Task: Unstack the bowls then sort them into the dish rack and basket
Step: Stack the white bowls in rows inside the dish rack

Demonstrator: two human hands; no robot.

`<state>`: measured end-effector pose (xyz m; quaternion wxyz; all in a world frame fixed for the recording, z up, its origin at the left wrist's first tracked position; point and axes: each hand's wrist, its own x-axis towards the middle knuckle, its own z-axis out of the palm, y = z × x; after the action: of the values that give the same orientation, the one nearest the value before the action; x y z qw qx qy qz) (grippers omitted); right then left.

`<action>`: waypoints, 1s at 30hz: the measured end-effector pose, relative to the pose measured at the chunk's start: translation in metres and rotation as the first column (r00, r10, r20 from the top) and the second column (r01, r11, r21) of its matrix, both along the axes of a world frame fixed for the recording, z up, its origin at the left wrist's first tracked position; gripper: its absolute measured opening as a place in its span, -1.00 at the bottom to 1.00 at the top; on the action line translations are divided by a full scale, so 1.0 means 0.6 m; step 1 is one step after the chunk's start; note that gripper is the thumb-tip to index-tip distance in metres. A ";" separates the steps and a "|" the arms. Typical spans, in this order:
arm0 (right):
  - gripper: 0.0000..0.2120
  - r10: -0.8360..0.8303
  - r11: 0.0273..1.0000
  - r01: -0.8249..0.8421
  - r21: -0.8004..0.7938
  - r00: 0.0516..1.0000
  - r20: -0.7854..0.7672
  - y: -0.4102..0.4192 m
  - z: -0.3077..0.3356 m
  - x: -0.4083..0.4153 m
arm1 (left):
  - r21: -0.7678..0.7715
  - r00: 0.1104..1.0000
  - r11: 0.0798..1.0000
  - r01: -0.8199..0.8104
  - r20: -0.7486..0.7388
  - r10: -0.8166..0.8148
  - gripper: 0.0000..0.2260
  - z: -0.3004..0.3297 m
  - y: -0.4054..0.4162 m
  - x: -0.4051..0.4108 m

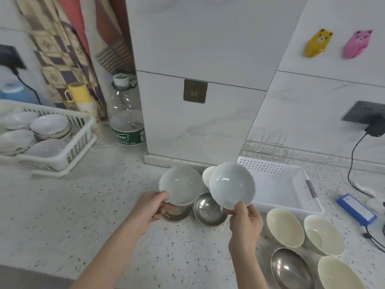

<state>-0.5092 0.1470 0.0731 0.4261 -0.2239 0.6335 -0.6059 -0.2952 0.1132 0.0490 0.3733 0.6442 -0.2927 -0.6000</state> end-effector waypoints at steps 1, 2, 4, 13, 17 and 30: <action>-0.85 0.001 1.000 -0.001 0.003 1.000 -0.014 -0.002 -0.004 0.027 | -0.010 1.000 1.000 -0.001 -0.002 0.001 -0.84 0.001 -0.004 0.030; -0.87 0.001 1.000 -0.001 0.008 1.000 -0.027 -0.004 -0.009 0.055 | -0.017 1.000 1.000 -0.004 -0.004 0.004 -0.84 0.002 -0.007 0.061; -0.90 -0.011 1.000 0.012 0.015 1.000 -0.021 -0.009 -0.018 0.118 | -0.027 1.000 0.999 -0.020 -0.009 0.020 -0.84 0.004 -0.016 0.126; -0.87 0.029 0.998 -0.027 0.062 0.999 -0.025 -0.049 -0.021 0.436 | -0.078 0.996 0.994 -0.080 -0.035 0.078 -0.85 0.030 -0.029 0.457; -0.84 0.115 0.992 -0.113 0.054 0.993 -0.023 -0.065 -0.013 0.546 | -0.103 0.991 0.986 -0.133 -0.035 0.130 -0.84 0.041 -0.035 0.580; -0.65 0.488 0.859 -0.509 0.060 0.778 -0.396 -0.200 0.039 0.748 | -0.247 0.926 0.892 -0.378 -0.088 0.368 -0.88 0.080 -0.083 0.801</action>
<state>-0.0604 0.0268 0.0963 0.4274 -0.5124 0.6091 -0.4288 0.1852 0.0635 0.0971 0.5681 0.6221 -0.2324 -0.4861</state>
